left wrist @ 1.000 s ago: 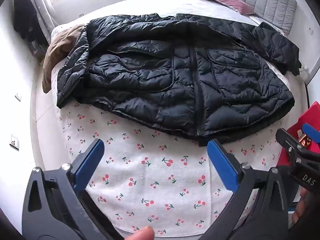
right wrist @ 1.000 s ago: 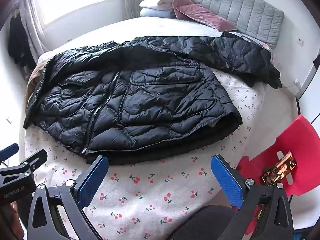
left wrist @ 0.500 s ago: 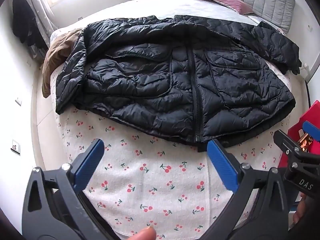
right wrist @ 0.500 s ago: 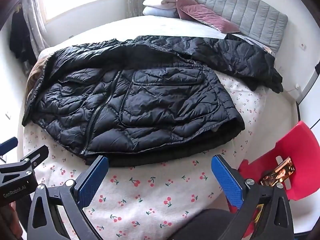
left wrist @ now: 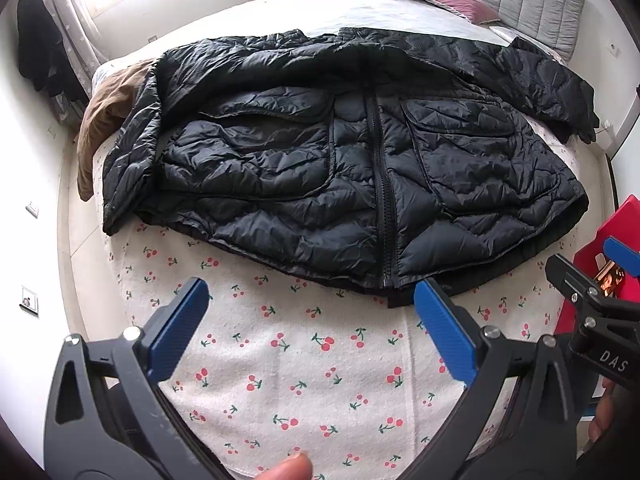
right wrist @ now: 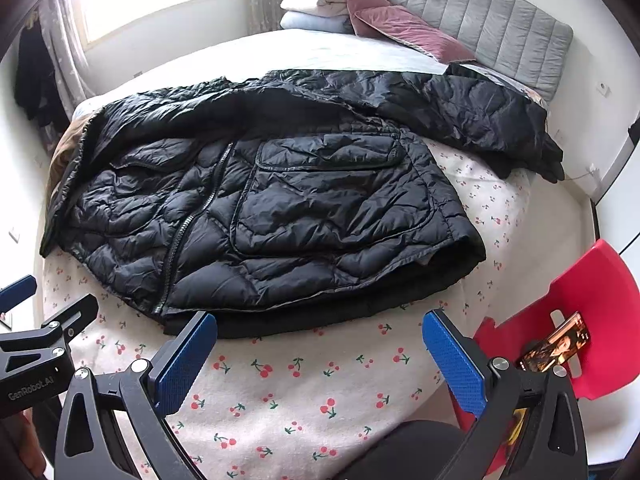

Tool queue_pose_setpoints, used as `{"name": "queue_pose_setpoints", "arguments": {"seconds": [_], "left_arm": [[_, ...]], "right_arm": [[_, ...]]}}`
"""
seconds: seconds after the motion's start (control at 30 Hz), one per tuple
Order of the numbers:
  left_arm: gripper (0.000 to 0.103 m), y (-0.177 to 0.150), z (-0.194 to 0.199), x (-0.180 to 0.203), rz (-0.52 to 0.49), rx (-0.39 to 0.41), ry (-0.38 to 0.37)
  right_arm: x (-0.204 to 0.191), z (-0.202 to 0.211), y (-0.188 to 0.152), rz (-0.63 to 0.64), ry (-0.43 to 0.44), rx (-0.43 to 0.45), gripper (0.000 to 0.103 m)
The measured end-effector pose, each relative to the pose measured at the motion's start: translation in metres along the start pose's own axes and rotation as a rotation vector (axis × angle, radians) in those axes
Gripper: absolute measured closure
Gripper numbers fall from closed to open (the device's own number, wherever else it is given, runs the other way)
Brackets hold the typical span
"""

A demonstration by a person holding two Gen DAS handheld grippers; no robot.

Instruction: Fold large clothes

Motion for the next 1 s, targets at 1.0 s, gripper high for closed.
{"name": "queue_pose_setpoints", "arguments": {"seconds": [1.0], "left_arm": [[0.001, 0.0036, -0.0033, 0.007, -0.023, -0.003, 0.0]], "right_arm": [[0.007, -0.0054, 0.0023, -0.01, 0.0, -0.015, 0.0]]}}
Point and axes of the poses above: each gripper's, at about its wrist camera, not at the fingertips, and z roughly against the way its jaws point, x to its right, y to its top, the point moved 8 cm from there along -z, roughly the way its jaws point, and after that the axes turned 5 degrees about z, right-handed, at the moved point
